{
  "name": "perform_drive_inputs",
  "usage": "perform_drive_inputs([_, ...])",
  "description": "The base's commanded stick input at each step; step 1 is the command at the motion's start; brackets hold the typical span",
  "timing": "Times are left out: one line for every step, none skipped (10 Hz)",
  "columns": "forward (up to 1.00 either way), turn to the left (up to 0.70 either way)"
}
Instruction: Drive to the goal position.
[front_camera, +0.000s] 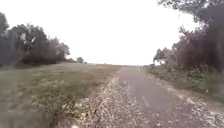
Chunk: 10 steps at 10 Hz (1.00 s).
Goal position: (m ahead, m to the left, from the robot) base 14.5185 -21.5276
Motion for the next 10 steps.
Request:
perform_drive_inputs([0.7, -0.14])
perform_drive_inputs([0.7, -0.14])
perform_drive_inputs([0.7, -0.14])
perform_drive_inputs([0.7, -0.14])
perform_drive_inputs([0.7, -0.14])
perform_drive_inputs([0.7, -0.14])
perform_drive_inputs([0.7, -0.14])
perform_drive_inputs([0.7, -0.14])
perform_drive_inputs([0.7, -0.14])
perform_drive_inputs([0.7, -0.14])
